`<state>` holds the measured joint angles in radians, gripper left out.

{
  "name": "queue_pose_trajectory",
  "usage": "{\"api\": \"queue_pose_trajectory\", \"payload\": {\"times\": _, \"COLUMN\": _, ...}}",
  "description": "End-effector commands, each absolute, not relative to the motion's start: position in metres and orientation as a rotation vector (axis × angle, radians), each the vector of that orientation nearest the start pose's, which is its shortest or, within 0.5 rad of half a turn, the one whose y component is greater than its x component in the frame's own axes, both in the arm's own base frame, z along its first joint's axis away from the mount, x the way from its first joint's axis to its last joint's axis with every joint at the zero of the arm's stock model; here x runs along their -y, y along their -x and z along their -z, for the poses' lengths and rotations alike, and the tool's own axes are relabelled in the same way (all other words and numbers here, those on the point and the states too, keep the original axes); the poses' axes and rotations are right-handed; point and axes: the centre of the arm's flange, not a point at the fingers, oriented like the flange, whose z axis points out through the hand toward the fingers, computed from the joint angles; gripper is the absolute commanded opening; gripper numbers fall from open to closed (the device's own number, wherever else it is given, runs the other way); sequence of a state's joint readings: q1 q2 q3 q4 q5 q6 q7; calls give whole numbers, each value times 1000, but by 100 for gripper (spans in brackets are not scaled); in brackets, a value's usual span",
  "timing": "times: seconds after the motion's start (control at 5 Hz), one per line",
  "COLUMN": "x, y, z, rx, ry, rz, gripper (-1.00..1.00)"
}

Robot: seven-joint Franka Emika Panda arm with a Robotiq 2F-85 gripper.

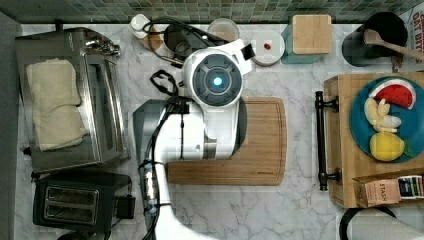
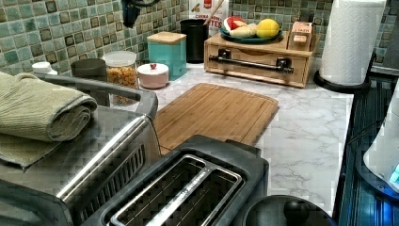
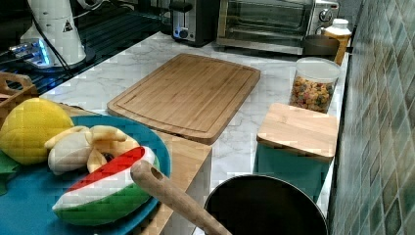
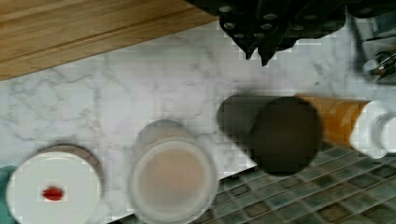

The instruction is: Pick up the towel.

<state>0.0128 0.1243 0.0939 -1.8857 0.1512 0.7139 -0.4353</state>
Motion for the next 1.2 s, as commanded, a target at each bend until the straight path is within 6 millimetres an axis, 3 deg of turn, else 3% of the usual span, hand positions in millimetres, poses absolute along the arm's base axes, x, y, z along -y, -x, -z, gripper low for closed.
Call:
{"api": "queue_pose_trajectory", "payload": {"times": 0.2, "x": -165, "y": -606, "z": -557, "rx": 32, "ry": 2684, "rz": 479, "gripper": 100}}
{"api": "queue_pose_trajectory", "payload": {"times": 0.6, "x": -200, "y": -611, "z": -544, "rx": 247, "ry": 2546, "rz": 418, "gripper": 100}}
{"api": "queue_pose_trajectory", "payload": {"times": 1.2, "x": -261, "y": -620, "z": -521, "rx": 417, "ry": 2330, "rz": 248, "gripper": 100}}
